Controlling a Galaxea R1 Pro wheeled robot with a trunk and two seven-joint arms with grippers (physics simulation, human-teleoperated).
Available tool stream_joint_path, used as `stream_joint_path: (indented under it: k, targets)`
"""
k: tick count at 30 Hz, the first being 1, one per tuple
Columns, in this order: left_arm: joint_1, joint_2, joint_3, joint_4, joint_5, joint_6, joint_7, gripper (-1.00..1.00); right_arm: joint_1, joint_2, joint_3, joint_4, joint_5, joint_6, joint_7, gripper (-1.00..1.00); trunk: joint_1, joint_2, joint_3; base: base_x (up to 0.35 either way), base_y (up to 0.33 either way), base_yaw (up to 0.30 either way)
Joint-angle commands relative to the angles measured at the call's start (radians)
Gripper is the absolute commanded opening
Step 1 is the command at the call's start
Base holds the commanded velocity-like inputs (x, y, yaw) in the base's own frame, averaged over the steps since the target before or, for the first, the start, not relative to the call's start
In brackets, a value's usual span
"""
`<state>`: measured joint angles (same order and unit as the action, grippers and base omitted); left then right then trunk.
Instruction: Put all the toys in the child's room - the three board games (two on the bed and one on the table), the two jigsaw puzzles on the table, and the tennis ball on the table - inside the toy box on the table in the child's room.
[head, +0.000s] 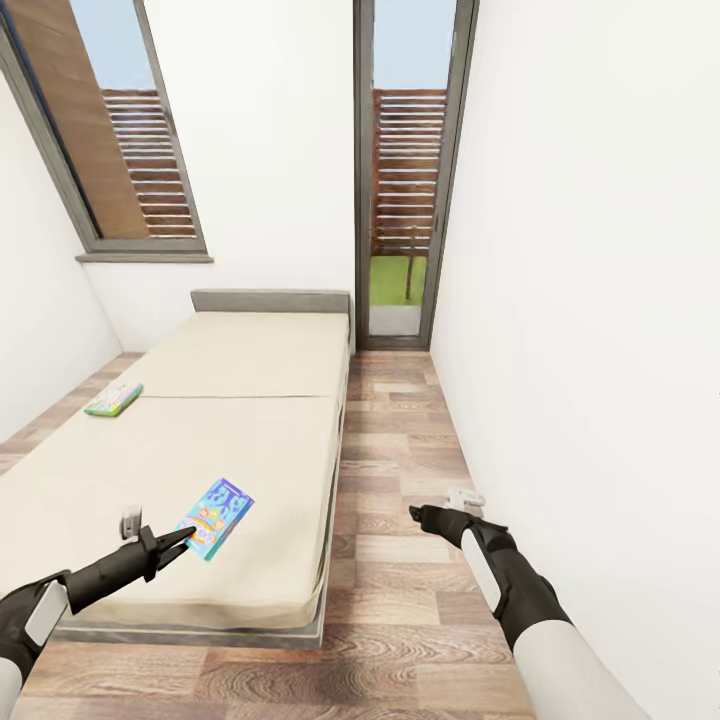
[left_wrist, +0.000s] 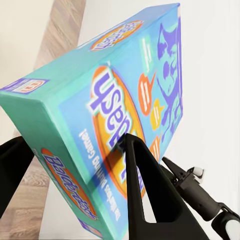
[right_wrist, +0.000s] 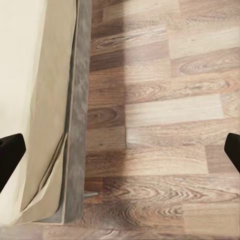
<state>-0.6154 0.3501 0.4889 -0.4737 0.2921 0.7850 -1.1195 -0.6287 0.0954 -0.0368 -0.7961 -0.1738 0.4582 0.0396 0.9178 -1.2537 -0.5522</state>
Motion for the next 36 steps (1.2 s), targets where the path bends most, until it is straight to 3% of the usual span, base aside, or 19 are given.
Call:
stream_joint_path:
  k: [1,16,27,36]
  targets:
    - [-0.001,0.000,-0.001,0.000,0.002,0.007,-0.002,-1.00,0.000,0.001,-0.004,-0.001,-0.002,0.005,0.003,1.00,-0.004,0.007,0.002,0.000,0.000,0.000]
    - [-0.007,0.004,-0.019,0.000,0.001,0.018,0.000,-1.00,0.000,0.001,-0.003,0.014,-0.002,-0.046,0.008,1.00,-0.061,0.112,0.049,-0.141,0.000,0.000]
    - [-0.008,0.005,-0.019,0.000,0.000,0.020,0.001,-1.00,0.000,0.001,-0.003,0.014,-0.003,-0.050,0.010,1.00,-0.104,0.189,0.084,-0.004,0.000,0.000]
    - [-0.007,0.007,-0.019,0.000,-0.001,0.035,0.001,-1.00,0.001,0.001,-0.002,0.014,-0.003,-0.050,0.010,1.00,-0.138,0.252,0.112,-0.167,0.000,0.000]
